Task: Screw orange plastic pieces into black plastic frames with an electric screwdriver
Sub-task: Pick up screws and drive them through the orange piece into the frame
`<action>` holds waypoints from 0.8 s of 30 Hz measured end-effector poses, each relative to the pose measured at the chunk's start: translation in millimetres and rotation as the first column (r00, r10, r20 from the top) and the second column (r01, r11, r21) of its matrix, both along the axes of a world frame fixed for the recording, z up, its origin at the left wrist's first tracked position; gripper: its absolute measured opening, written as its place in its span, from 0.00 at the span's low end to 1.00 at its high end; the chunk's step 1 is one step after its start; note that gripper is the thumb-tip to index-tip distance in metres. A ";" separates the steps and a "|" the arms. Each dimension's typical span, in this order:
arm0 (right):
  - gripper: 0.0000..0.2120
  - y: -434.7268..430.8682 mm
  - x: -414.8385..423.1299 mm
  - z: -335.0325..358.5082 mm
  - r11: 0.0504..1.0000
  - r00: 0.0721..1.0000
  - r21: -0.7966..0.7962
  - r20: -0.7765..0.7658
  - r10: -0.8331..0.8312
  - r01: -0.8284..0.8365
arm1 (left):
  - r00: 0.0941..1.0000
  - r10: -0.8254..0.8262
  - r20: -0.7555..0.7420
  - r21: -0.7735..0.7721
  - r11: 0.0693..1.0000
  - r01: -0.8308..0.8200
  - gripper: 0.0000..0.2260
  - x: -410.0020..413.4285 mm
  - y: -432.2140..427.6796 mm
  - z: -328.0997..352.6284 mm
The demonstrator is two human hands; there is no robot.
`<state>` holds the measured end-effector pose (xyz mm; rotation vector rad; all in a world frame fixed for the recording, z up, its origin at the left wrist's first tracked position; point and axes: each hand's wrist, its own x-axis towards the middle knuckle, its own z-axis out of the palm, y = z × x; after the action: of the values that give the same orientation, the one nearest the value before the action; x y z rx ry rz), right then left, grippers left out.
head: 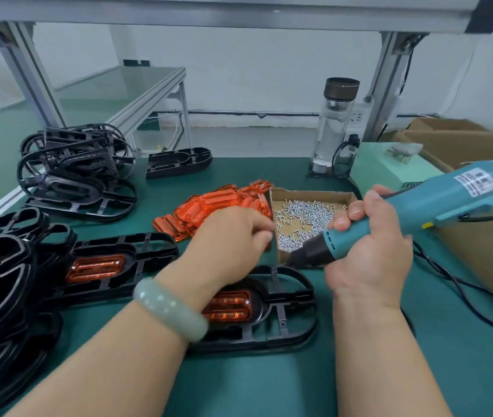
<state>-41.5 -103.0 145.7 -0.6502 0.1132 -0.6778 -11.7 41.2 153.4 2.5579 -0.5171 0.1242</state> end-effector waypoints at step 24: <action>0.08 7.0 0.2 1.0 0.999 0.999 -0.005 -0.011 0.049 -0.049 | 0.995 -0.100 -0.013 0.303 0.948 0.099 0.13 60.1 -73.9 -10.3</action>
<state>-41.3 -95.9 146.7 -0.6602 0.1053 -0.6271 48.4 -32.7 143.1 2.8219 -0.7131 0.0114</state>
